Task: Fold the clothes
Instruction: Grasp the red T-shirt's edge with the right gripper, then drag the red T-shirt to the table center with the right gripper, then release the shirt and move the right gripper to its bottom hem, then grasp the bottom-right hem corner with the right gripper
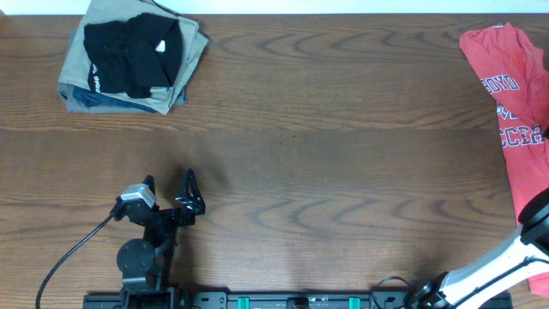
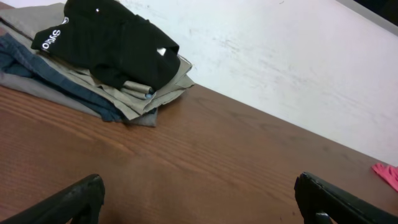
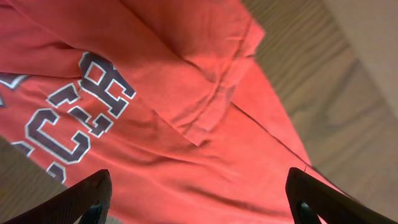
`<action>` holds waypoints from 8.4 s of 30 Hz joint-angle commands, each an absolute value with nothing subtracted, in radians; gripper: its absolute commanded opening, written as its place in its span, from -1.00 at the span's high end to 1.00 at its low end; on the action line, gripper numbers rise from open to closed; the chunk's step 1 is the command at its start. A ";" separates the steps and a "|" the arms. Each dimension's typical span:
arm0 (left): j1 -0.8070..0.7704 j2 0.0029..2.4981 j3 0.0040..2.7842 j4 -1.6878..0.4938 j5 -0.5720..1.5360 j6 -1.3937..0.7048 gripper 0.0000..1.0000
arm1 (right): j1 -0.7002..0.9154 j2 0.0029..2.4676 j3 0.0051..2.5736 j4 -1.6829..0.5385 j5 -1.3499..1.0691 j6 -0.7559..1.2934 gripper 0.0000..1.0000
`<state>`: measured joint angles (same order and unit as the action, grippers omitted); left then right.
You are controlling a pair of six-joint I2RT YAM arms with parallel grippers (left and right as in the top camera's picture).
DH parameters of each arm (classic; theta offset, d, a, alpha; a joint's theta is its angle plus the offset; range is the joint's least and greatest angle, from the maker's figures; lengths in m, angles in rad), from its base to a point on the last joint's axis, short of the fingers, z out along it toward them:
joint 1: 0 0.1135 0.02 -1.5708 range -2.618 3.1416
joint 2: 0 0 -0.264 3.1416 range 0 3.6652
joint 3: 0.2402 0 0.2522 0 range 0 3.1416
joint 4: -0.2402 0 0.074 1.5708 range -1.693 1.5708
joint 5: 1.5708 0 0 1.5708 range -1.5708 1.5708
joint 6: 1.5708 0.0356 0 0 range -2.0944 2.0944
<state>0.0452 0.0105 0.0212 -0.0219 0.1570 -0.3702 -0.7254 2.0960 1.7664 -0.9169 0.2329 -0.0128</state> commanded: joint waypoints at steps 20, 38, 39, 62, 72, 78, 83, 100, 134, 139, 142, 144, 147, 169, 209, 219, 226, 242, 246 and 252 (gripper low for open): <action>0.049 0.005 0.004 -0.055 0.171 -0.372 -0.96 | -0.783 2.286 1.785 -0.804 0.220 -0.043 -0.41; 0.049 0.005 0.004 -0.055 0.171 -0.372 -0.96 | -0.783 2.317 1.785 -0.797 0.240 -0.058 0.37; 0.049 0.005 0.004 -0.055 0.171 -0.372 -0.96 | -0.783 2.317 1.786 -0.798 0.240 -0.058 0.43; 0.049 0.005 0.004 -0.055 0.171 -0.372 -0.96 | -0.743 2.049 1.787 -0.820 0.170 0.054 0.97; 0.049 0.005 0.004 -0.055 0.171 -0.372 -0.96 | -0.549 1.874 1.787 -0.785 -0.075 0.091 0.97; 0.049 0.005 0.004 -0.055 0.171 -0.372 -0.96 | -0.287 1.840 1.787 -0.747 -0.166 0.117 0.97; 0.049 0.005 0.004 -0.055 0.171 -0.372 -0.96 | -0.020 1.852 1.787 -0.729 -0.189 0.138 0.97; 0.049 0.005 0.004 -0.055 0.171 -0.372 -0.96 | 0.697 1.884 1.787 -0.657 -0.192 0.224 0.97; 0.049 0.005 0.004 -0.055 0.171 -0.372 -0.96 | 0.626 1.893 1.784 -0.900 0.156 0.352 -0.98; 0.049 0.005 0.004 -0.055 0.171 -0.372 -0.96 | 0.505 1.903 1.764 -0.948 0.250 0.373 -0.99; 0.049 0.005 0.004 -0.055 0.171 -0.372 -0.96 | 0.446 1.904 1.712 -0.926 0.209 0.458 -0.98; 0.049 0.005 0.004 -0.055 0.171 -0.372 -0.95 | 0.414 1.904 1.669 -0.877 0.183 0.483 -0.98; 0.049 0.005 0.004 -0.055 0.171 -0.372 -0.96 | 0.377 1.904 1.596 -0.784 0.110 0.482 -0.98; 0.049 0.005 0.004 -0.055 0.171 -0.372 -0.96 | 0.330 1.649 1.552 -0.994 0.014 0.543 -0.98; 0.049 0.005 0.004 -0.055 0.171 -0.372 -0.96 | 0.022 1.146 1.504 -1.682 0.404 1.060 -0.99; 0.049 0.005 0.004 -0.055 0.171 -0.372 -0.95 | -0.345 1.156 1.230 -1.434 0.183 0.835 -0.98; 0.049 0.005 0.004 -0.055 0.171 -0.372 -0.95 | -0.545 1.209 1.028 -1.267 0.033 0.784 -0.99; 0.049 0.005 0.004 -0.055 0.171 -0.372 -0.96 | -0.746 1.312 0.734 -1.046 -0.020 0.785 -0.98; 0.049 0.005 0.004 -0.055 0.171 -0.372 -0.96 | -0.806 1.312 0.718 -1.017 -0.020 0.784 -0.99; 0.049 0.005 0.004 -0.055 0.171 -0.372 -0.96 | -0.861 1.312 0.710 -0.966 -0.034 0.702 -0.98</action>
